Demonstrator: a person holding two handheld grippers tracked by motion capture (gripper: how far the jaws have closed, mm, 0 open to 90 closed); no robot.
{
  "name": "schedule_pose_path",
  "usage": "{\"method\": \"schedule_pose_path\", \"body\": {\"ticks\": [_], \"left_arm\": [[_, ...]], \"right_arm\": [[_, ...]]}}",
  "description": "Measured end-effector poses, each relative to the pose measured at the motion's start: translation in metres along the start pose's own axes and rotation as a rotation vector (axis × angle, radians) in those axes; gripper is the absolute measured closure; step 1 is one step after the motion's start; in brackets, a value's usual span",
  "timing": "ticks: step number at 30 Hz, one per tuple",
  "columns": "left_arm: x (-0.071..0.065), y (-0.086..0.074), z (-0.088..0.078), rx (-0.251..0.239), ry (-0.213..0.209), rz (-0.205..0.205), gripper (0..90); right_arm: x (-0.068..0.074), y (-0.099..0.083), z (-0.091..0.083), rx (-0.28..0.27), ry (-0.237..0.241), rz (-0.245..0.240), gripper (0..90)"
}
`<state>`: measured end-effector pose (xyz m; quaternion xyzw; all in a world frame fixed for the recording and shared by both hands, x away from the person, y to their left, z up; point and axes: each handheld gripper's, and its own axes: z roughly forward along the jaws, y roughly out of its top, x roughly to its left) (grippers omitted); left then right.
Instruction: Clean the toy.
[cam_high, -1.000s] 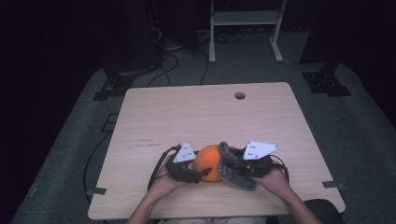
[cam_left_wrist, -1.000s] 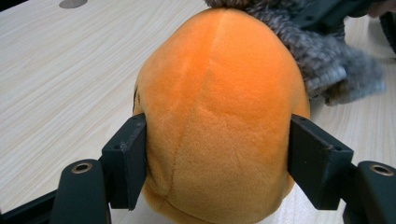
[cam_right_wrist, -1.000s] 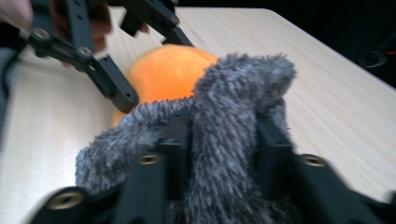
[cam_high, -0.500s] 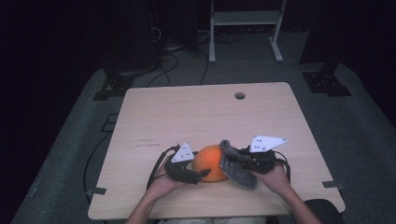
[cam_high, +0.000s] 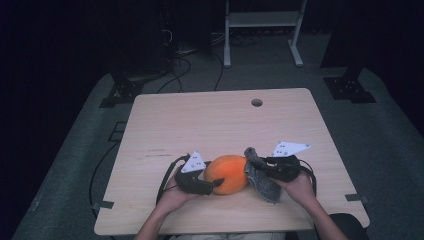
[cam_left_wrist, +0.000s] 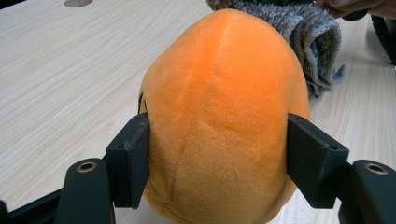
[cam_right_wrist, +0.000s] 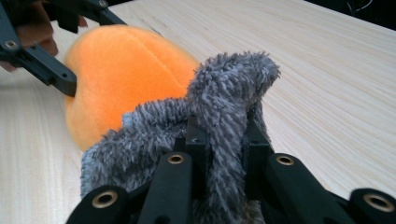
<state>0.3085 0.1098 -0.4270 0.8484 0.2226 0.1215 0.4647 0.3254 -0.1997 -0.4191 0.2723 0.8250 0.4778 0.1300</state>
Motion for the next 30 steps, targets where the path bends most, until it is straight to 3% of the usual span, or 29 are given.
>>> {"method": "schedule_pose_path", "body": {"ticks": [3, 4, 8, 10, 13, 15, 17, 20, 23, 26, 29, 30], "left_arm": [[0.000, 0.000, 0.000, -0.001, -0.004, 0.004, 30.7], [0.000, 0.000, 0.000, -0.002, -0.008, 0.009, 30.8], [-0.002, -0.001, 0.000, -0.001, -0.010, 0.019, 30.9], [-0.003, -0.001, -0.001, 0.003, -0.010, 0.021, 30.8], [-0.006, 0.001, -0.001, 0.006, -0.009, 0.036, 30.8], [-0.008, 0.002, 0.000, 0.002, -0.008, 0.044, 30.8], [-0.011, 0.003, 0.001, 0.006, 0.002, 0.070, 30.8], [-0.012, 0.003, 0.001, 0.005, 0.005, 0.073, 30.3], [-0.013, 0.003, 0.001, -0.002, 0.001, 0.072, 30.2], [-0.014, 0.003, 0.001, 0.006, -0.002, 0.091, 30.2], [-0.015, 0.004, 0.001, 0.008, -0.001, 0.088, 29.4], [-0.015, 0.004, 0.001, 0.008, -0.001, 0.088, 28.0]], "right_arm": [[0.001, 0.002, -0.002, -0.036, 0.029, 0.008, 77.0], [0.006, 0.007, -0.004, -0.096, 0.094, -0.001, 76.9], [0.011, 0.010, 0.000, -0.078, 0.086, -0.035, 76.8], [-0.001, 0.002, 0.002, -0.036, 0.054, 0.015, 76.8], [-0.006, -0.001, 0.000, -0.018, 0.034, 0.028, 76.8], [-0.004, 0.000, -0.003, -0.037, 0.042, 0.030, 76.8], [0.004, 0.007, -0.004, -0.094, 0.088, 0.005, 76.8], [0.006, 0.009, -0.001, -0.083, 0.084, -0.009, 76.7], [-0.005, 0.001, 0.001, -0.029, 0.054, 0.031, 76.7], [-0.010, -0.001, -0.001, -0.019, 0.050, 0.059, 76.7], [-0.001, 0.005, -0.006, -0.088, 0.124, 0.031, 76.6], [-0.001, 0.005, -0.006, -0.088, 0.124, 0.031, 76.6]]}}
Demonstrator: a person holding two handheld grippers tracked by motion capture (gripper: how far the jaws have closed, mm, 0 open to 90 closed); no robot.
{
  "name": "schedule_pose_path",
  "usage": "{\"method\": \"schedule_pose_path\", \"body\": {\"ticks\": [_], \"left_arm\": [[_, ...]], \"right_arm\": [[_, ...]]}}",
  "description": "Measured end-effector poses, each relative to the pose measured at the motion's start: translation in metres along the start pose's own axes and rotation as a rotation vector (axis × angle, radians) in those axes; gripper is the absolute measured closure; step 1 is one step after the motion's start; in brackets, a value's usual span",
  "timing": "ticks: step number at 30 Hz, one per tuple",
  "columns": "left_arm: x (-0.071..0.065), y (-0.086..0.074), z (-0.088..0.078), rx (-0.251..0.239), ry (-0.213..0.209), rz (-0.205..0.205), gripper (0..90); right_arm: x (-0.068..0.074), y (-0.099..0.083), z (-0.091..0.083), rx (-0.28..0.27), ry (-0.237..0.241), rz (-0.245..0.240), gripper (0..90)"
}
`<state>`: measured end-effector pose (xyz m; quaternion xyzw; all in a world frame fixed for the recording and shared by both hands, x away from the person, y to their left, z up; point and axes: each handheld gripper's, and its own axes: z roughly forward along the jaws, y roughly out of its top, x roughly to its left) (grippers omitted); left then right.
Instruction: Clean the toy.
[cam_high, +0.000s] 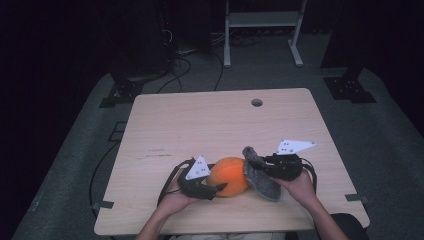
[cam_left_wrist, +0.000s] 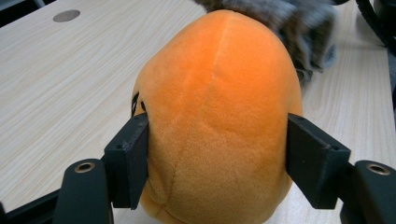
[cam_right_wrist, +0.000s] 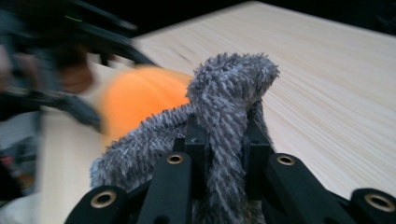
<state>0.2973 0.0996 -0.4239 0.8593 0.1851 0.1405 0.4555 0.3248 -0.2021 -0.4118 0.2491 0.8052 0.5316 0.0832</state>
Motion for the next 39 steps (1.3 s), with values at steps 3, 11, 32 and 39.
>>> {"method": "schedule_pose_path", "body": {"ticks": [3, 11, 32, 39], "left_arm": [[0.002, 0.002, 0.000, 0.003, 0.001, -0.018, 22.5], [0.017, -0.002, 0.005, -0.006, -0.044, -0.180, 19.6], [-0.004, 0.004, 0.005, -0.031, -0.020, -0.037, 25.6], [0.016, -0.001, 0.012, -0.024, -0.109, -0.187, 9.0]], "right_arm": [[0.007, 0.001, 0.007, 0.024, 0.009, -0.044, 76.7], [0.002, 0.000, 0.004, 0.013, 0.016, -0.005, 76.7], [0.020, 0.010, 0.006, -0.015, 0.018, -0.088, 76.4], [0.016, 0.008, 0.005, -0.025, 0.021, -0.062, 76.4]]}}
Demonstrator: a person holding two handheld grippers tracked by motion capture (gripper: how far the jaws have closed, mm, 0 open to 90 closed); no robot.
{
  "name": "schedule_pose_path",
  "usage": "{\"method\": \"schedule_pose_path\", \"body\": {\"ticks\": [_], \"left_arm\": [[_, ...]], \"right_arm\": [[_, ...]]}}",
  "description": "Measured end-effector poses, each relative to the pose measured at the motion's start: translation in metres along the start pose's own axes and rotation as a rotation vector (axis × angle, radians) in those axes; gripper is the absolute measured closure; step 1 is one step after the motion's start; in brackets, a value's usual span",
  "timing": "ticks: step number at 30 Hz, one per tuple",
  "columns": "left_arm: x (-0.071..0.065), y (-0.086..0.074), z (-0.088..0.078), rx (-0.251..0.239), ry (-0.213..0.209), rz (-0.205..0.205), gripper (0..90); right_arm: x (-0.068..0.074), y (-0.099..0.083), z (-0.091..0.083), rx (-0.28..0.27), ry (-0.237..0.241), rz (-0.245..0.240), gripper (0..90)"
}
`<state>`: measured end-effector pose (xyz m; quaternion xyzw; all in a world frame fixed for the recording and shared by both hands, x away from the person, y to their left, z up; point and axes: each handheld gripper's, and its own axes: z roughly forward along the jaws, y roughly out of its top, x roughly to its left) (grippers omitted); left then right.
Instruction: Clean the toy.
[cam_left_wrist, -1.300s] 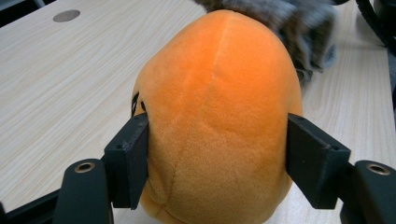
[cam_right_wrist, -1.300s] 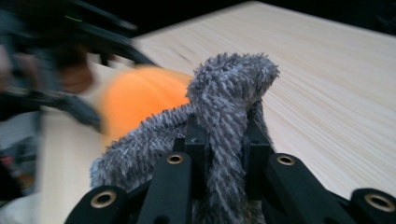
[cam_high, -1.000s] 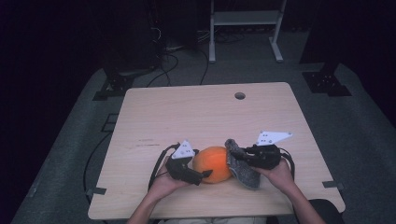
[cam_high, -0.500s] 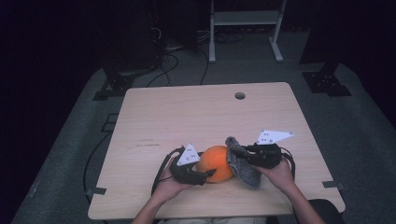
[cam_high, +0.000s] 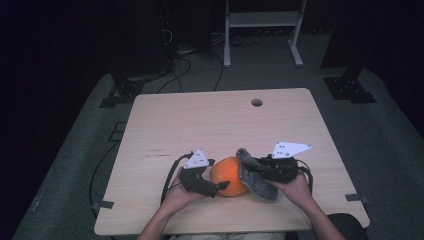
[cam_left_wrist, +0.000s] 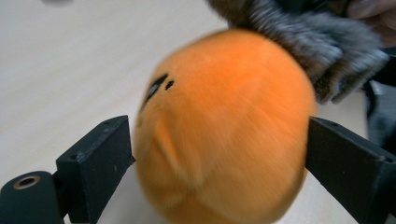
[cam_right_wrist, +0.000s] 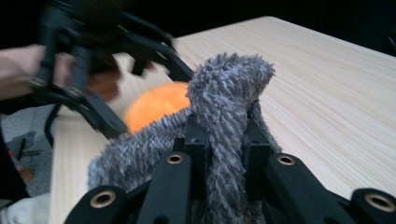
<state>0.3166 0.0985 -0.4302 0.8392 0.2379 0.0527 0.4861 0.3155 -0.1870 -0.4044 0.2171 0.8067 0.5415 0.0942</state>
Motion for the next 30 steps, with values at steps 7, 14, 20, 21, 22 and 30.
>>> {"method": "schedule_pose_path", "body": {"ticks": [7, 14, 20, 21, 22, 30], "left_arm": [[-0.014, 0.000, -0.008, -0.035, 0.076, 0.146, 33.2], [-0.020, 0.005, -0.013, -0.034, 0.103, 0.175, 34.4], [-0.020, 0.004, -0.009, -0.020, 0.112, 0.158, 34.0], [-0.020, 0.003, -0.009, -0.027, 0.112, 0.152, 33.9], [-0.020, 0.004, -0.009, -0.028, 0.113, 0.145, 33.9], [-0.014, 0.007, -0.014, -0.051, 0.096, 0.090, 33.6]], "right_arm": [[-0.013, -0.006, 0.000, 0.045, -0.063, 0.018, 76.7], [-0.015, -0.007, -0.002, 0.035, -0.054, 0.037, 76.7], [0.006, 0.002, 0.005, -0.009, 0.032, -0.032, 76.3], [-0.002, -0.004, 0.006, 0.005, 0.024, 0.000, 76.4], [-0.002, -0.004, 0.006, 0.005, 0.024, 0.000, 76.4], [0.007, 0.004, 0.002, -0.043, 0.039, -0.009, 76.4]]}}
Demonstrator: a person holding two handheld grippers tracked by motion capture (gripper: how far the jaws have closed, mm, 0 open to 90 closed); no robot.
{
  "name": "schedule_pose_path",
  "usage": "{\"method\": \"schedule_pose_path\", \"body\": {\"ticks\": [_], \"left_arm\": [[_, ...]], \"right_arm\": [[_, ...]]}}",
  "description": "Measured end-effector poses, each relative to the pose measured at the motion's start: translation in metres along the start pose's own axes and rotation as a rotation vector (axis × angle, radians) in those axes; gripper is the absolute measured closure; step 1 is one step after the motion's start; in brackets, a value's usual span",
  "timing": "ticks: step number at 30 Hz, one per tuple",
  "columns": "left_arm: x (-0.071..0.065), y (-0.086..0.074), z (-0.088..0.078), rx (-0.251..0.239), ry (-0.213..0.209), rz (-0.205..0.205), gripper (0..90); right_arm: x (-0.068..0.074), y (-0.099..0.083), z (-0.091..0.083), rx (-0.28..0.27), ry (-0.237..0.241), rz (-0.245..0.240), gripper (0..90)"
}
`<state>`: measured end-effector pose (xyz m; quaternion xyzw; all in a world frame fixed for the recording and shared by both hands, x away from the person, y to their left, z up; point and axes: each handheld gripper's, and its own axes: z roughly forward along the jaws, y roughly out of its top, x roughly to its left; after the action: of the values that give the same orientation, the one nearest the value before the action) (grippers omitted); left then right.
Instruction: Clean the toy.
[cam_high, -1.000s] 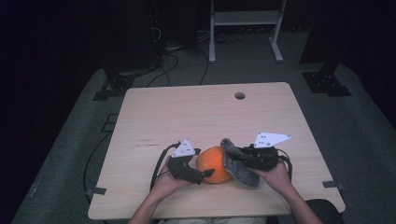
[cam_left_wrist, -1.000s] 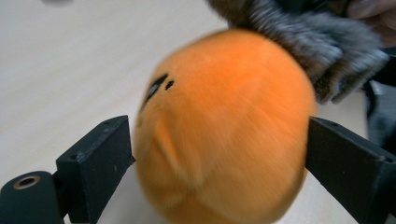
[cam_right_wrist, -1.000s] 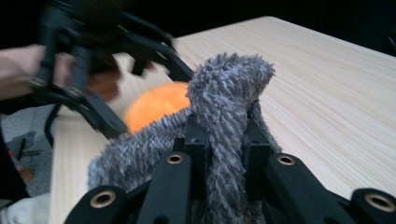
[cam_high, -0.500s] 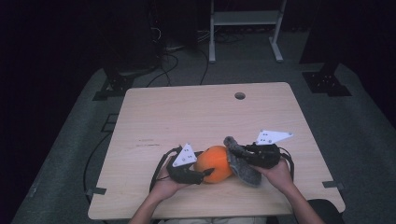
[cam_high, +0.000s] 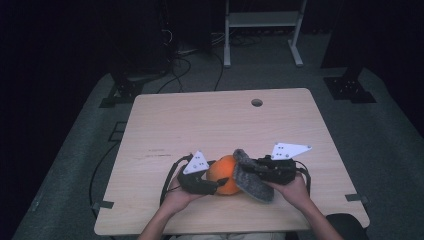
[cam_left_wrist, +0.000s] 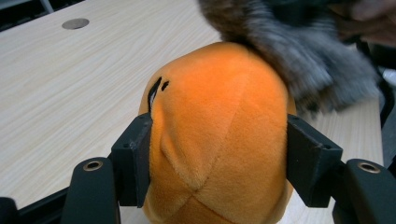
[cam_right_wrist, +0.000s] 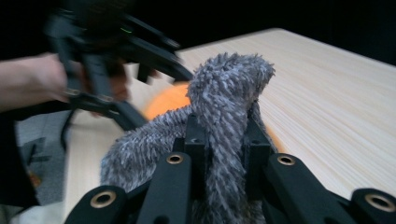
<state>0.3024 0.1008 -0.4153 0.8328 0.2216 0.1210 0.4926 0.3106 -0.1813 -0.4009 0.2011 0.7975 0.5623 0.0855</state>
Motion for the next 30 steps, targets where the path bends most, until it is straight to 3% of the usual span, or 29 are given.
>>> {"method": "schedule_pose_path", "body": {"ticks": [1, 2, 4, 7, 9, 12, 13, 14, 16, 17, 19, 21, 23, 24, 25, 27, 28, 30], "left_arm": [[0.001, 0.001, -0.001, -0.010, -0.005, -0.010, 33.9], [0.001, 0.001, -0.003, -0.018, -0.003, -0.015, 33.9], [0.001, 0.003, -0.007, -0.039, 0.000, -0.023, 33.9], [0.000, 0.003, -0.006, -0.032, 0.015, -0.014, 30.8], [0.000, 0.002, -0.004, -0.026, 0.021, -0.015, 29.2], [-0.001, 0.003, -0.002, -0.024, 0.026, -0.017, 25.8], [-0.001, 0.003, -0.001, -0.017, 0.023, -0.013, 19.9], [0.000, 0.004, -0.001, -0.016, 0.008, -0.017, 19.9], [0.004, 0.003, 0.000, -0.032, -0.071, -0.036, 11.9], [0.005, 0.002, 0.000, -0.043, -0.090, -0.043, 9.0], [0.006, -0.001, 0.001, -0.047, -0.075, -0.040, 12.8], [0.003, -0.002, 0.002, -0.035, -0.030, 0.002, 16.8], [0.001, -0.002, 0.001, -0.041, 0.009, 0.017, 29.7], [0.001, -0.001, 0.001, -0.045, 0.012, 0.005, 29.7], [0.001, -0.001, 0.001, -0.045, 0.003, 0.001, 30.3], [-0.001, 0.000, 0.002, -0.047, -0.005, 0.011, 30.3], [-0.003, 0.000, 0.002, -0.045, 0.003, 0.025, 32.0], [-0.005, 0.002, -0.001, -0.060, 0.003, 0.025, 33.0]], "right_arm": [[0.005, 0.002, 0.005, 0.014, 0.001, -0.032, 76.5], [0.005, 0.002, 0.005, 0.014, 0.001, -0.032, 76.5], [0.000, -0.002, 0.008, 0.037, -0.016, -0.016, 76.5], [-0.005, -0.007, 0.010, 0.062, -0.046, 0.013, 76.5], [-0.002, -0.005, 0.011, 0.058, -0.045, 0.008, 76.5], [0.004, -0.001, 0.011, 0.021, 0.006, 0.006, 76.5], [0.004, -0.002, 0.014, 0.040, -0.004, -0.002, 76.5], [0.004, -0.002, 0.014, 0.040, -0.004, -0.002, 76.5], [-0.003, -0.006, 0.014, 0.055, -0.015, 0.015, 76.5], [-0.007, -0.008, 0.012, 0.060, -0.030, 0.022, 76.5], [-0.012, -0.010, 0.009, 0.060, -0.041, 0.049, 76.3], [-0.012, -0.009, 0.010, 0.058, -0.041, 0.045, 76.2], [-0.008, -0.005, 0.011, 0.050, -0.036, 0.035, 76.2], [-0.008, -0.005, 0.011, 0.050, -0.036, 0.035, 76.2], [-0.002, 0.001, 0.009, 0.022, 0.012, 0.017, 76.2], [0.002, 0.004, 0.010, 0.006, 0.040, 0.012, 76.1], [0.007, 0.006, 0.013, 0.023, 0.025, -0.023, 76.2], [0.005, 0.005, 0.014, 0.024, 0.024, -0.016, 76.2]]}}
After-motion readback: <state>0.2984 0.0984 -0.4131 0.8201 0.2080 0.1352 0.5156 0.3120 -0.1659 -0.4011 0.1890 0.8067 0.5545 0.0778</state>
